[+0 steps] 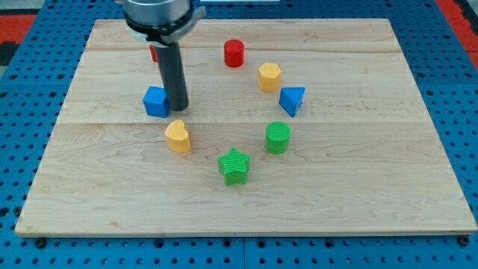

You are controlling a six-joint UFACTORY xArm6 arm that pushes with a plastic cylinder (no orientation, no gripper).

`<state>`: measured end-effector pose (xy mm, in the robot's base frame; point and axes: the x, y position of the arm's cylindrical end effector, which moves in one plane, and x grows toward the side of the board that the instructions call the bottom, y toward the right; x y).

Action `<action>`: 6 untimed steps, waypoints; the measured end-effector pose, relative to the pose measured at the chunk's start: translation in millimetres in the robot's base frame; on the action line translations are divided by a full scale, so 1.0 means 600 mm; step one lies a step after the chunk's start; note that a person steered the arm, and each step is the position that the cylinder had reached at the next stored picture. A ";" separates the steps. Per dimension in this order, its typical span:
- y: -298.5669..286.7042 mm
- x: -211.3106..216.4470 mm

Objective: Move the red star to the top left

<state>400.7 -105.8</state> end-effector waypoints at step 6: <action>0.003 -0.094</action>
